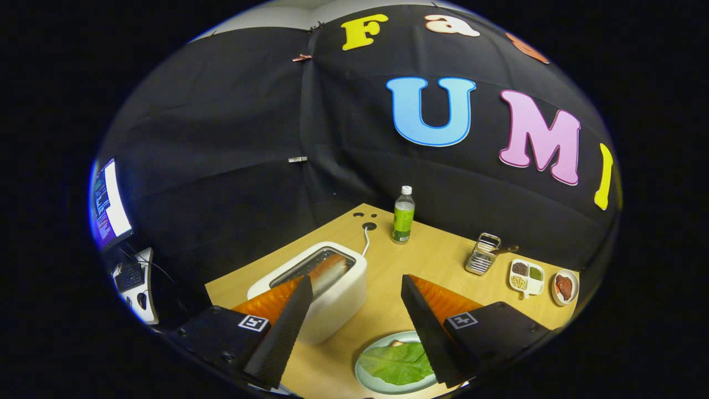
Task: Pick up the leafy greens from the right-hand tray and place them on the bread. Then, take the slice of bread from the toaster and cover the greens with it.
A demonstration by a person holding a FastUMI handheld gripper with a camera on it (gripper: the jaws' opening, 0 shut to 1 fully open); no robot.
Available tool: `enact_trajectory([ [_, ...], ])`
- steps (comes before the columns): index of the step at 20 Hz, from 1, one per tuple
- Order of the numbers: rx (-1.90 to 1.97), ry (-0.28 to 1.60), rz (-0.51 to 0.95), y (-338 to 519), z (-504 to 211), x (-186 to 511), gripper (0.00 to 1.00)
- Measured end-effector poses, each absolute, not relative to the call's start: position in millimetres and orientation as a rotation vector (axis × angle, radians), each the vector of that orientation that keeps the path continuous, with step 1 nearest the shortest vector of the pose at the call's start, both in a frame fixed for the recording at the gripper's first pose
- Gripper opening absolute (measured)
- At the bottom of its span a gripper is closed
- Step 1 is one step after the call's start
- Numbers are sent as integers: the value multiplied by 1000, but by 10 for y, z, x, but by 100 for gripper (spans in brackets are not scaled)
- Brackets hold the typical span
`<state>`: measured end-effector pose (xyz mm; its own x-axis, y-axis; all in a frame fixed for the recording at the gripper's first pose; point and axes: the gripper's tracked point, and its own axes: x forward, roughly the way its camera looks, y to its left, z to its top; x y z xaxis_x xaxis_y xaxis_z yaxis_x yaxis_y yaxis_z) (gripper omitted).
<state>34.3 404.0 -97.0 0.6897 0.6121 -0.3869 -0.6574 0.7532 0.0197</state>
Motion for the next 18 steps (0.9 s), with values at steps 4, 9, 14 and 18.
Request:
enact_trajectory([
  [4, -144, 386, 752, 4378, -1017, 358, 100],
  [9, -188, 421, 771, 4700, -1302, 433, 100],
  [14, -217, 462, 726, 4851, -1596, 608, 100],
  [18, -235, 489, 698, 4918, -1783, 727, 92],
])
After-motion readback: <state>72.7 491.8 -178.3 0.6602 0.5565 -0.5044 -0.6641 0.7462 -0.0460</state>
